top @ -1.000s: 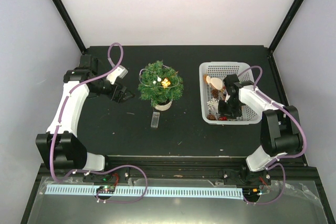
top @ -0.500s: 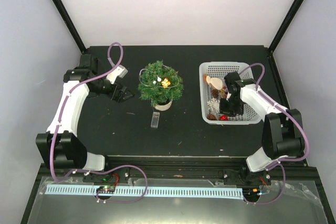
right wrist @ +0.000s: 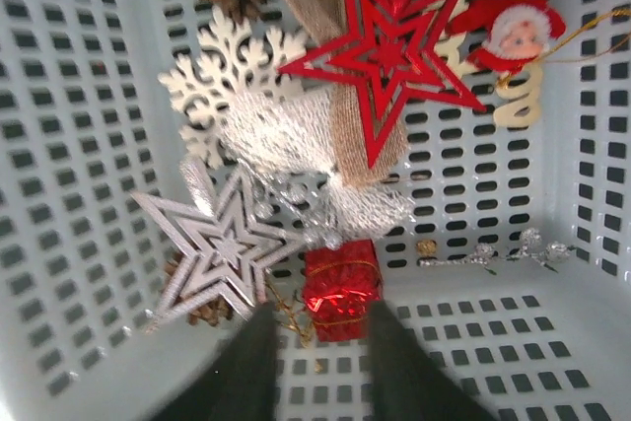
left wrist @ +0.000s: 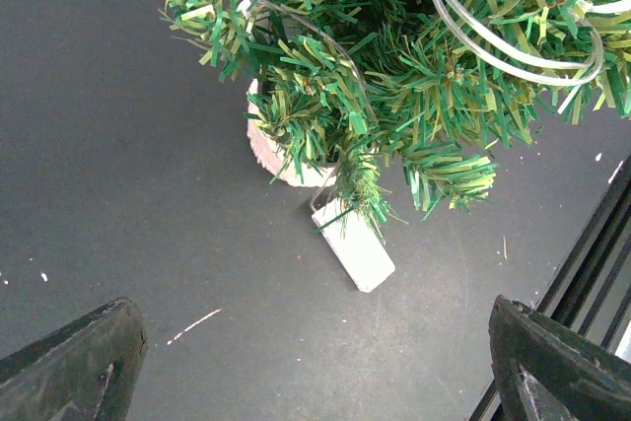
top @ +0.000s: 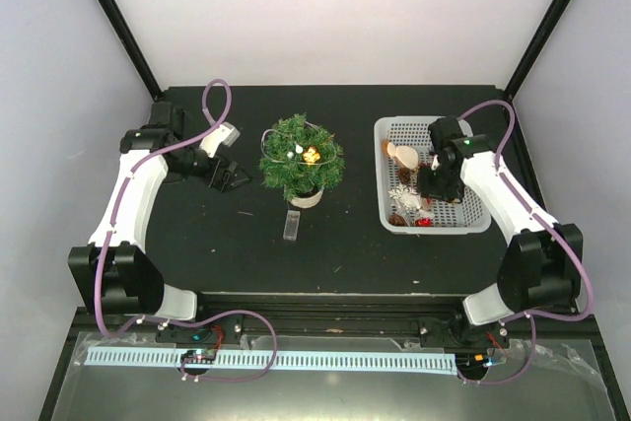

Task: Decorate the small christmas tree

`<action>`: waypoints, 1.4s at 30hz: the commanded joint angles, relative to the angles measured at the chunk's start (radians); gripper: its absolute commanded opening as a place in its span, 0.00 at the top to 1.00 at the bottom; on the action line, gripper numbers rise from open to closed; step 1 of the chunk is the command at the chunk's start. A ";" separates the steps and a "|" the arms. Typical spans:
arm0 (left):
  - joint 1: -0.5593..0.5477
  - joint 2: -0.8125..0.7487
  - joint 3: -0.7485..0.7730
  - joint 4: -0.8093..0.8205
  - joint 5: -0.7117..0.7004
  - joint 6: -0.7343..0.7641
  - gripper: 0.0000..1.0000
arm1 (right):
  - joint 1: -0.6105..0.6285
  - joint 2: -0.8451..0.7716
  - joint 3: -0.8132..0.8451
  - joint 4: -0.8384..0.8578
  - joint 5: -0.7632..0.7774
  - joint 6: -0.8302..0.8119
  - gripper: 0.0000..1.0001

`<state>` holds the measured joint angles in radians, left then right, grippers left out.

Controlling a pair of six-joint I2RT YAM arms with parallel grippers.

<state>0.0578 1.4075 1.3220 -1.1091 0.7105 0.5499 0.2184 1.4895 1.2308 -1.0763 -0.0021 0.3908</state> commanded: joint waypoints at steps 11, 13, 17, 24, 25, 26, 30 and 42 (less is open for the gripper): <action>0.006 0.011 0.039 -0.007 0.023 0.014 0.05 | 0.003 0.026 -0.210 0.056 -0.121 -0.023 0.35; 0.006 0.011 0.040 -0.006 0.024 0.015 0.05 | 0.004 0.040 -0.217 0.069 -0.122 -0.026 0.35; 0.005 0.010 0.040 -0.009 0.023 0.015 0.05 | 0.005 0.072 -0.236 0.096 -0.131 -0.029 0.35; 0.005 0.010 0.048 -0.009 0.017 0.015 0.05 | 0.004 0.087 -0.252 0.110 -0.109 -0.029 0.64; 0.006 0.010 0.048 -0.009 0.019 0.014 0.05 | 0.003 0.084 -0.249 0.108 -0.107 -0.029 0.68; 0.006 0.012 0.050 -0.008 0.020 0.013 0.05 | 0.004 0.083 -0.247 0.105 -0.102 -0.028 0.73; 0.005 0.019 0.052 -0.007 0.026 0.008 0.05 | 0.004 0.058 -0.218 0.077 -0.089 -0.018 0.75; 0.007 0.024 0.061 -0.025 0.016 0.022 0.05 | 0.051 -0.055 0.128 -0.081 -0.057 0.059 0.74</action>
<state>0.0578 1.4223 1.3384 -1.1103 0.7113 0.5507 0.2314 1.4567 1.2278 -1.1049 -0.0528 0.4072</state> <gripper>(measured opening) 0.953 0.257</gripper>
